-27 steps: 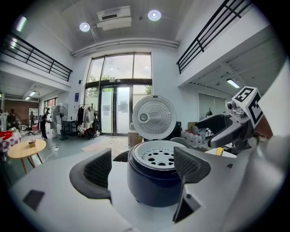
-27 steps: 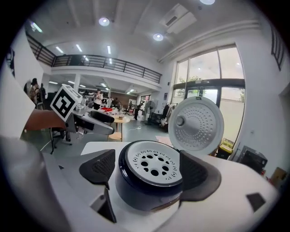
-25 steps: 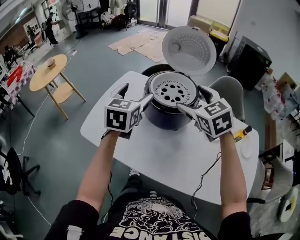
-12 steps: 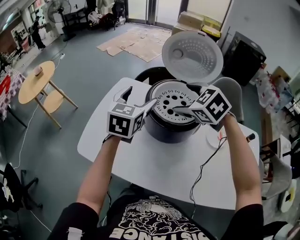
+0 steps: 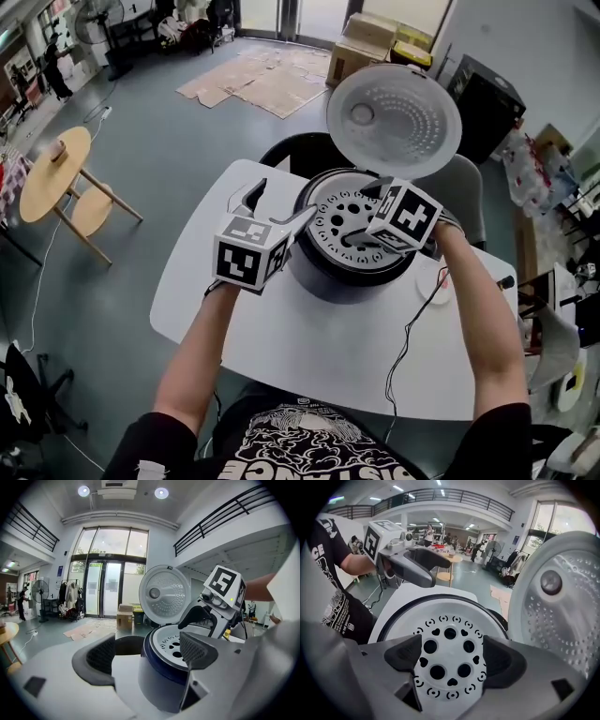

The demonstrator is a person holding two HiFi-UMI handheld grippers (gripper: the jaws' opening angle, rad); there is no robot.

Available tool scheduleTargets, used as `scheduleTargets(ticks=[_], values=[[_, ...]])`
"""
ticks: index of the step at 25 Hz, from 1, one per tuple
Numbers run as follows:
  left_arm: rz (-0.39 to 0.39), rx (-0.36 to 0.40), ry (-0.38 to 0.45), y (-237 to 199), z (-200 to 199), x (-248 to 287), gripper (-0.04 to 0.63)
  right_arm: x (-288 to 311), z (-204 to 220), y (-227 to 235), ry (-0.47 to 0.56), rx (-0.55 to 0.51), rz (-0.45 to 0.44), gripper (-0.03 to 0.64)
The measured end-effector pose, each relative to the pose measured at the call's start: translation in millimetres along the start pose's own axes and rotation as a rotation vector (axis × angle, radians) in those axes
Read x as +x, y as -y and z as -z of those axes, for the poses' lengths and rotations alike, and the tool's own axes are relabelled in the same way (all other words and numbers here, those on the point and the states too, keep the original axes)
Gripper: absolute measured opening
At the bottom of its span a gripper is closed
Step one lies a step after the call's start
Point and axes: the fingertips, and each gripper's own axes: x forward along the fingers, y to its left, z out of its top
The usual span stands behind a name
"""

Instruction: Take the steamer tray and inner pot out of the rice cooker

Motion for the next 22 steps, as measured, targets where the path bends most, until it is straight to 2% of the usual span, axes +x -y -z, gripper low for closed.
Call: scheduleTargets(ticks=[5,10,22], values=[[0.038,-0.007,-0.003,-8,4,11,0.414,27,10,3,-0.099,-0.011,-0.081,0.400],[0.043,-0.018,0.002,-31,3,11,0.414,47,8,3,-0.181,0.005,-0.143,0.388],[0.068,-0.009,-0.020,-45,9,16,0.414,64,10,2,-0.300,0.027,-0.223,0.333]])
